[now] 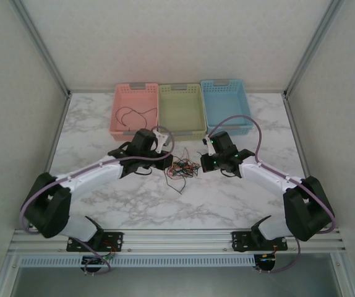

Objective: Untangle the cables

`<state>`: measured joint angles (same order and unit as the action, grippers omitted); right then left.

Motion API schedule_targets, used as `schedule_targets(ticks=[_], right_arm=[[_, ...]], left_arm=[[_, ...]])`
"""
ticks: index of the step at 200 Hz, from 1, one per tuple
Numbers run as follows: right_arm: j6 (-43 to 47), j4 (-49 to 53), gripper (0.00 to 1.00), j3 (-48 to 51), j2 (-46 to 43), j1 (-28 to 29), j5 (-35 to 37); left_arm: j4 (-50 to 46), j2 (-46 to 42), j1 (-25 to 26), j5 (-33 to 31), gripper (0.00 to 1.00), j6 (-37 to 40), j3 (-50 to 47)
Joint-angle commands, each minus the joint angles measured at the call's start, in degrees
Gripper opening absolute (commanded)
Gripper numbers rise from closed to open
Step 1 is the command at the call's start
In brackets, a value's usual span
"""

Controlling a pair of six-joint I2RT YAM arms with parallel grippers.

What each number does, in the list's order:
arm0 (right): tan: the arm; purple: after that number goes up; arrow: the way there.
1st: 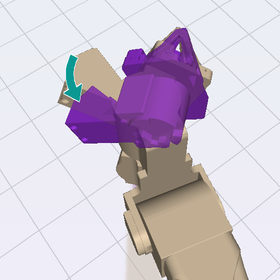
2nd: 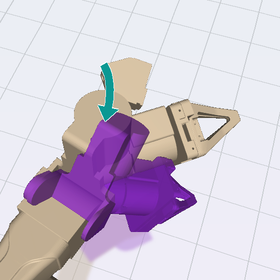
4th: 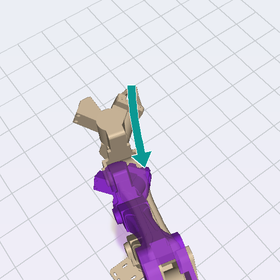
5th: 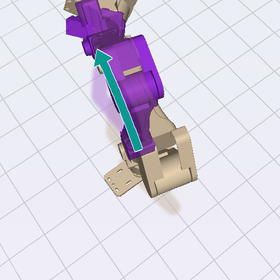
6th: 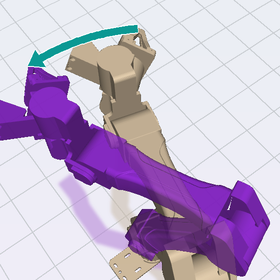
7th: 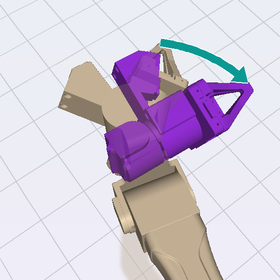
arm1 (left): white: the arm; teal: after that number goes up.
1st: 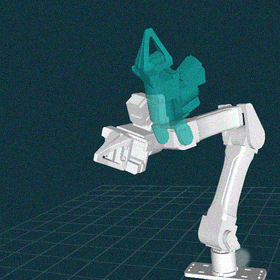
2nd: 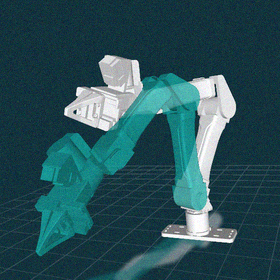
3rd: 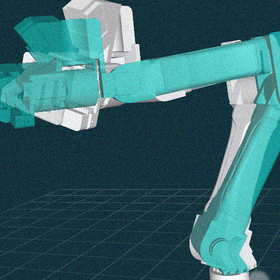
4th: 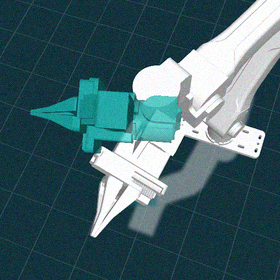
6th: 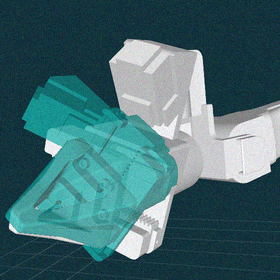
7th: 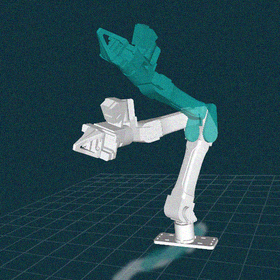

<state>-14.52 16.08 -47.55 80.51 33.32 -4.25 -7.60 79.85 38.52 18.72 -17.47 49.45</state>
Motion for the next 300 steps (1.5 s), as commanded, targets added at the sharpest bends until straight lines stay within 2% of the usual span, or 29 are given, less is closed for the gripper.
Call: schedule_targets(ticks=[1,69,127,204,300], right_arm=[[0.0,1.9,0.00,0.4,1.1,0.5,2.9],[-0.6,3.0,0.00,0.1,2.4,0.1,8.4],[-1.0,3.3,0.00,-0.2,2.7,-0.6,9.5],[-1.4,3.2,0.00,0.7,1.8,-0.7,9.8],[-1.5,2.9,0.00,0.7,1.2,-0.7,11.0]], left_arm=[[-1.6,-7.0,-0.5,-3.2,0.00,-3.8,-2.4],[-17.2,-22.1,-1.6,-18.9,0.00,-9.5,-2.8],[-25.3,-28.7,-1.8,-25.8,0.00,-11.4,-2.3],[-27.9,-29.8,-1.8,-26.5,0.00,-11.4,-1.5],[-35.6,-36.2,-1.8,-23.0,0.00,-10.8,7.3]])
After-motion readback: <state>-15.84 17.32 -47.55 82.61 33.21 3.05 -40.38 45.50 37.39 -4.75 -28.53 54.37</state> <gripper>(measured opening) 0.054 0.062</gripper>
